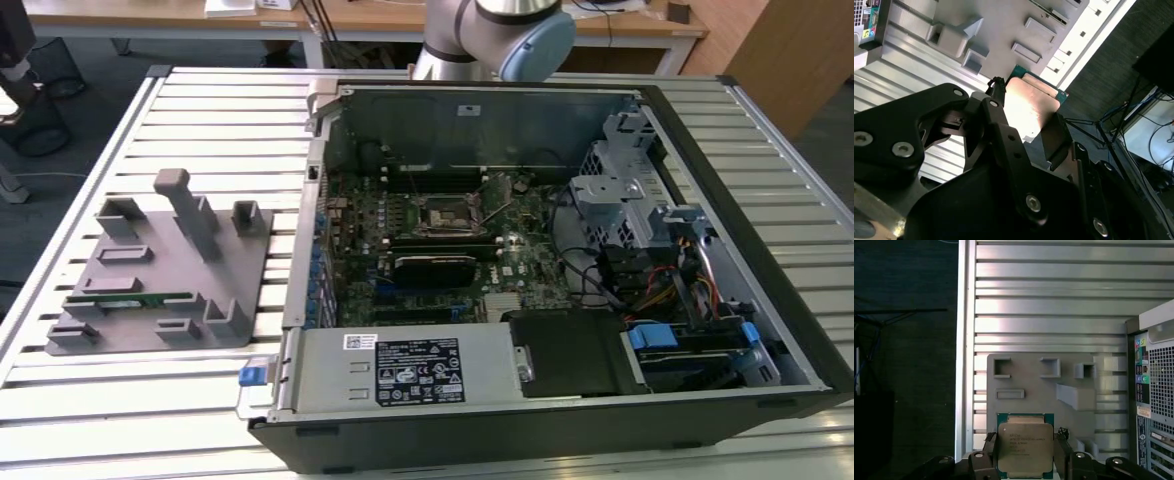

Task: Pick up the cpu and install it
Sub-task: 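Pick up the cpu and move it towards the insertion slot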

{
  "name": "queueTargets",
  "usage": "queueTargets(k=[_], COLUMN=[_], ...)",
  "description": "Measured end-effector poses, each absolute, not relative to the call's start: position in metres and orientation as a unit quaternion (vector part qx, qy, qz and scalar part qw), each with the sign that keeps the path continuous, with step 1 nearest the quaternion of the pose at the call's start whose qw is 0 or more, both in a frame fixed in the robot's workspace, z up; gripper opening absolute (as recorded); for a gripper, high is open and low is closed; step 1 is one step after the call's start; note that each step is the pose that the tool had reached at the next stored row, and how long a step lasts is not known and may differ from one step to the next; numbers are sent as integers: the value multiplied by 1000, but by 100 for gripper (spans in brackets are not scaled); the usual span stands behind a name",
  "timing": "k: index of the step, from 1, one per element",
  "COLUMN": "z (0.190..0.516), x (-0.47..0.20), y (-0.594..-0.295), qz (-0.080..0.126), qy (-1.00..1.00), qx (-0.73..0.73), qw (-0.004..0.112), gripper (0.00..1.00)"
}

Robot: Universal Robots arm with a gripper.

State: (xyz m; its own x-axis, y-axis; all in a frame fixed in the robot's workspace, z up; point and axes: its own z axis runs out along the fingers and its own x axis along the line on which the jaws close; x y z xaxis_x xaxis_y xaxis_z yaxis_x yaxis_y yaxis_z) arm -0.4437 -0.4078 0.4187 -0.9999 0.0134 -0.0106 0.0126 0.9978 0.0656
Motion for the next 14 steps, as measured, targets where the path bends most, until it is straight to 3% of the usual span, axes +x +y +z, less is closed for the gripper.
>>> queueTargets(k=[14], z=[419], x=[-418], y=[-408], qz=[33], qy=[999], qx=[7], qw=[6], gripper=[53])
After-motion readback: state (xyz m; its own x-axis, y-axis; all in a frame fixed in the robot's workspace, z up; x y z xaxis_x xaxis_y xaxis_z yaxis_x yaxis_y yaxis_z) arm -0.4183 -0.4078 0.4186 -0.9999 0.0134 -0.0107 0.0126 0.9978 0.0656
